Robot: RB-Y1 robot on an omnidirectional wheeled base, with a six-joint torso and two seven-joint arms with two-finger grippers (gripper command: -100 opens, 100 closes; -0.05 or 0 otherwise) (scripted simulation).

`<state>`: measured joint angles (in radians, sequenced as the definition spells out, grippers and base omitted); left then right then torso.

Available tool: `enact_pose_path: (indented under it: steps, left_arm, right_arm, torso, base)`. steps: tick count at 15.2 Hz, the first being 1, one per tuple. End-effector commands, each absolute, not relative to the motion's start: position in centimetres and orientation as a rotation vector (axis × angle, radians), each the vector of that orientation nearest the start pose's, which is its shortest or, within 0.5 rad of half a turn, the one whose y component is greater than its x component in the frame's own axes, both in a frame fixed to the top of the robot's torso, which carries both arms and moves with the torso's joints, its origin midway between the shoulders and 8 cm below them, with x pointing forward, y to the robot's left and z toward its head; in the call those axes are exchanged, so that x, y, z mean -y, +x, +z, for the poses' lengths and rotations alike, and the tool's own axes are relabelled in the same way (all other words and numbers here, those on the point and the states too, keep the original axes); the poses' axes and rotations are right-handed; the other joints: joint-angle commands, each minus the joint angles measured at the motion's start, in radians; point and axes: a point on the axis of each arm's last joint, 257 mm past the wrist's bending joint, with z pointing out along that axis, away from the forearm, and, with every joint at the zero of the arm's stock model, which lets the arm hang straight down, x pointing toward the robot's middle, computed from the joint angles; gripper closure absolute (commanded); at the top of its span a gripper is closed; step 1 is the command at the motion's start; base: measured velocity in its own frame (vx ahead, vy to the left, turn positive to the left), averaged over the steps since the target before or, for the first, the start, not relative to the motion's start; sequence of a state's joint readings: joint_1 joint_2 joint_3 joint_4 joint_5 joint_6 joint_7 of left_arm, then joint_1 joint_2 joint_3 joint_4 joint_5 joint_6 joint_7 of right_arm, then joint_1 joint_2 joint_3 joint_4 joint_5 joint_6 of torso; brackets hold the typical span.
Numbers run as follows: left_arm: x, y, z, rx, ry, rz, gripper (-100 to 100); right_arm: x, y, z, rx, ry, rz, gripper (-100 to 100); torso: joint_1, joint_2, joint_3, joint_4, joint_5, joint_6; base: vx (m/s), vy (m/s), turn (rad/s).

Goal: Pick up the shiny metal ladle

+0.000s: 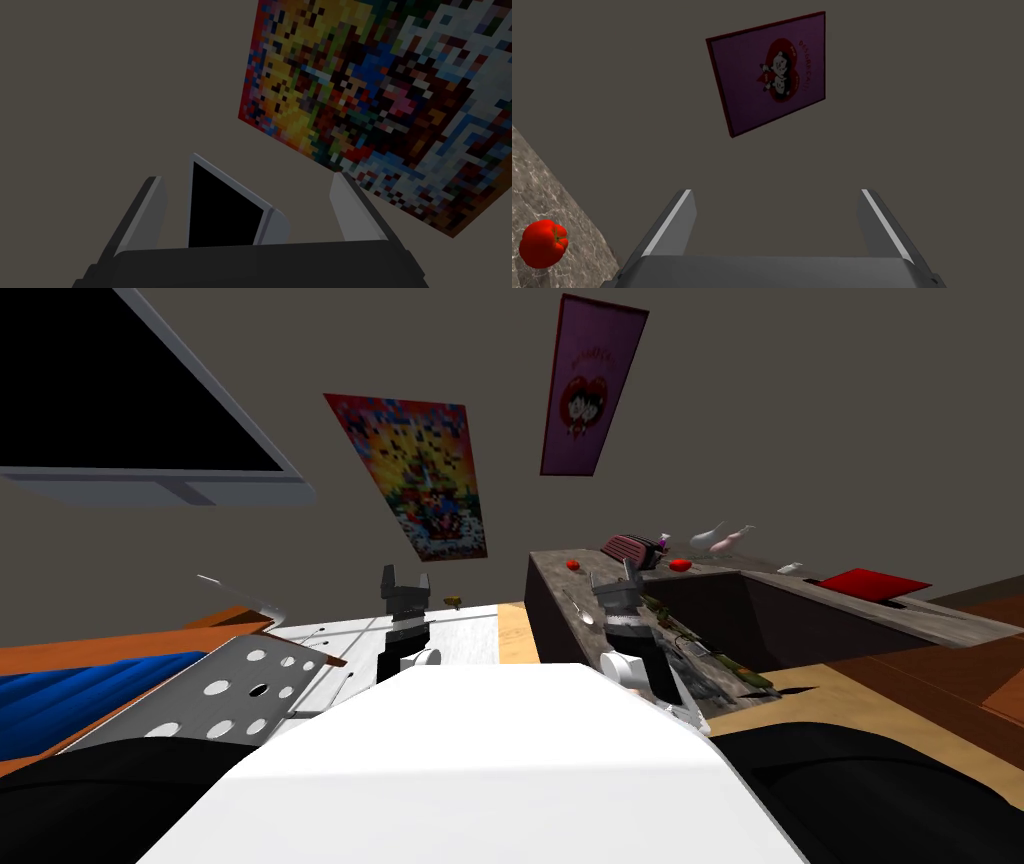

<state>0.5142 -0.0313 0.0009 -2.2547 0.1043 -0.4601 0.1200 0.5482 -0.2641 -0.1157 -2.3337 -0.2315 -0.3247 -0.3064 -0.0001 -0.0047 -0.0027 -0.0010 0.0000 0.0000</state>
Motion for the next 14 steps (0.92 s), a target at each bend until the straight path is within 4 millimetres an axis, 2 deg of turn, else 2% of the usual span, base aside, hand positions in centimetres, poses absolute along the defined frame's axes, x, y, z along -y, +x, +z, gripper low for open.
enact_pose_path:
  steps: [1,14]
  left_arm:
    - [-29.9,35.1,0.0,-0.528,-0.854,-1.451,0]
    - [-29.9,35.1,0.0,-0.528,-0.854,-1.451,0]
  right_arm:
    - [32.4,36.1,-0.5,-0.747,0.941,1.57,-100]
    - [35.3,38.5,-7.5,-0.847,1.337,1.605,-100]
  torso:
    - [0.0,0.0,0.0,0.0,0.0,0.0]
    - [0.0,0.001,0.0,0.0,0.0,0.0]
  base:
    - [0.06,0.004,0.002]
    - [0.055,0.001,0.001]
